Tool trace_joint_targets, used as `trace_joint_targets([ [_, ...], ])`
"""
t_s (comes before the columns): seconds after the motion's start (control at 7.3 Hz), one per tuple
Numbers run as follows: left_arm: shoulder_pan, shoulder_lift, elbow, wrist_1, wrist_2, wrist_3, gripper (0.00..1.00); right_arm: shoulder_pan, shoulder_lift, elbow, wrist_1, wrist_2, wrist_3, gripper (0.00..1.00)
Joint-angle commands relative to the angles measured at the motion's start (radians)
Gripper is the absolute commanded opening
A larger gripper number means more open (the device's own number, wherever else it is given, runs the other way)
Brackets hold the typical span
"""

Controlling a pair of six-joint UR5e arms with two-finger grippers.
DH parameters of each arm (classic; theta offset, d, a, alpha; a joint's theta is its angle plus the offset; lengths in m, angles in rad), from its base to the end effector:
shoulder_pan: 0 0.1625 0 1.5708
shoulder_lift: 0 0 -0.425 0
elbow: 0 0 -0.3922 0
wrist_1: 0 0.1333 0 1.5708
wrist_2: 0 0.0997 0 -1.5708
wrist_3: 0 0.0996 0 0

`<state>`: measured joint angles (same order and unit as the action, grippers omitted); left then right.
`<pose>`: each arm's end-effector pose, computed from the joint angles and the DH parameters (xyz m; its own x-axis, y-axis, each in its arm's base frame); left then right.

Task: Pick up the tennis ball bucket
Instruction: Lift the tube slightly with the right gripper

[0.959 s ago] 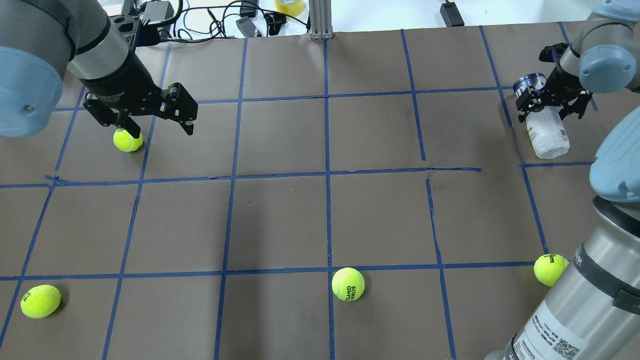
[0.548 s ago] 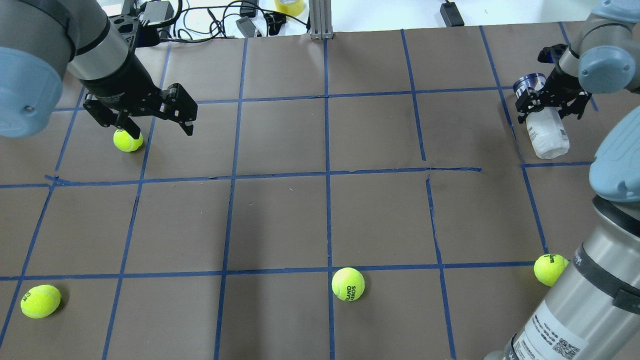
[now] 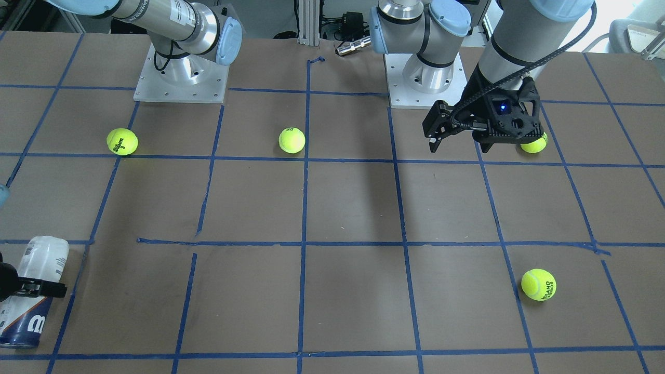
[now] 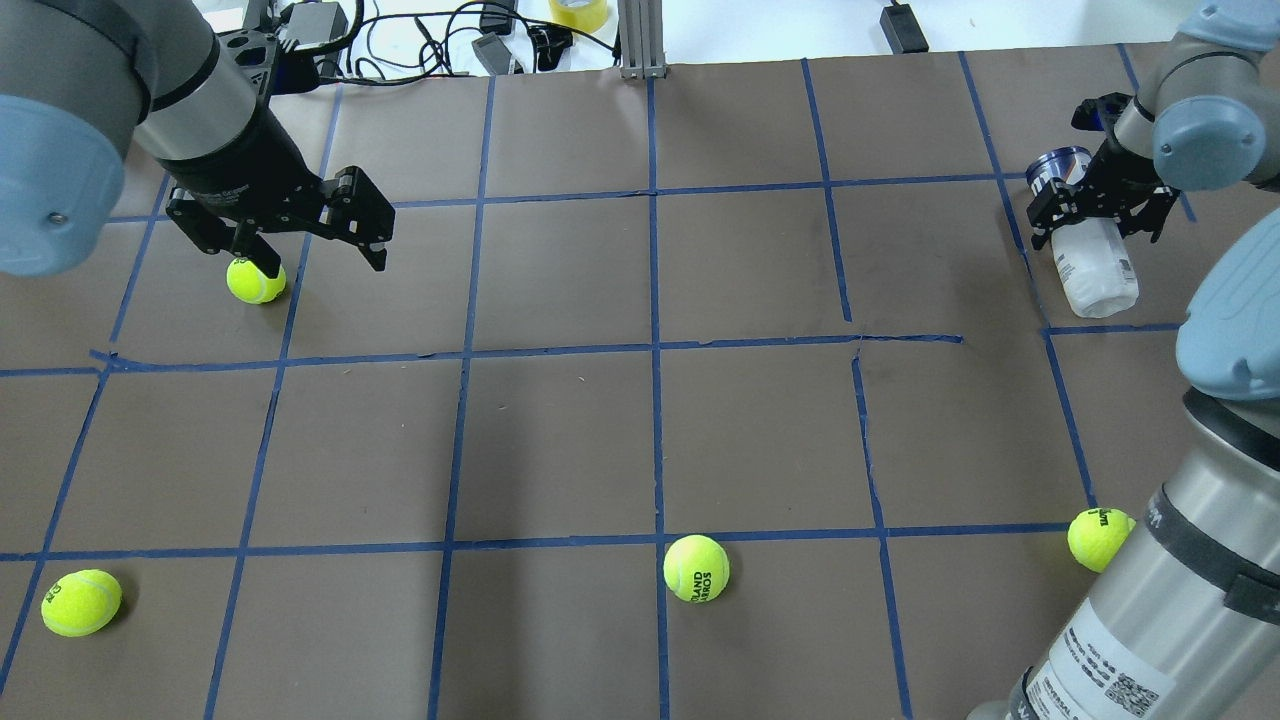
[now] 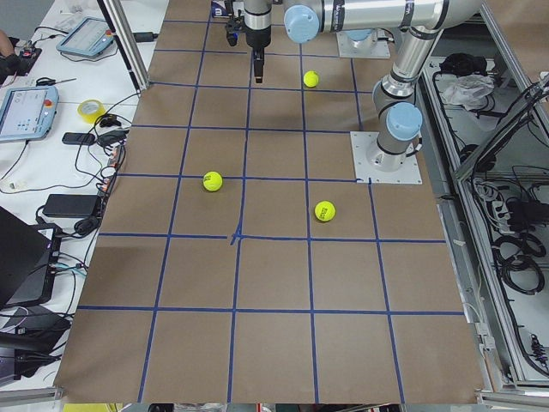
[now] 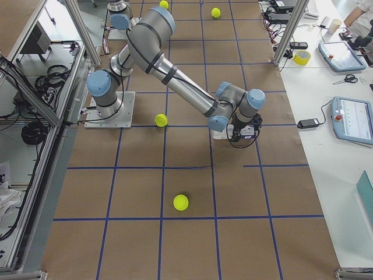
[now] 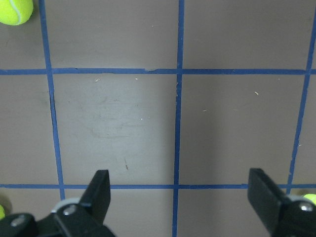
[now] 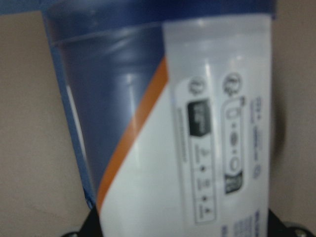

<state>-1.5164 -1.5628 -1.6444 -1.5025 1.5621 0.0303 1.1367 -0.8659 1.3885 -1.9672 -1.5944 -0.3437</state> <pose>-0.1074 -0.4945 0.4624 -0.9997 -0.0241 0.0086 -0.0241 0.9997 -0.0029 -0.1763 -0.6916 0.1791 -0.9957 0.0901 -0.0204 0.0868 0.9882 0.1264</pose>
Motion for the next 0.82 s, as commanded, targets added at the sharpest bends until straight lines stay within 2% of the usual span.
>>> trace_joint_targets([
  [0.0,0.001,0.001,0.0,0.001,-0.001,-0.001,1.0,0.001,-0.01,-0.002,0.001,-0.009,-0.012,0.61],
  [0.55,-0.001,0.001,-0.002,0.002,-0.013,-0.001,1.0,0.02,-0.051,-0.009,0.002,0.005,-0.081,0.6],
  [0.68,-0.001,0.001,-0.002,0.001,-0.013,-0.001,1.0,0.068,-0.079,-0.003,0.002,0.004,-0.102,0.6],
])
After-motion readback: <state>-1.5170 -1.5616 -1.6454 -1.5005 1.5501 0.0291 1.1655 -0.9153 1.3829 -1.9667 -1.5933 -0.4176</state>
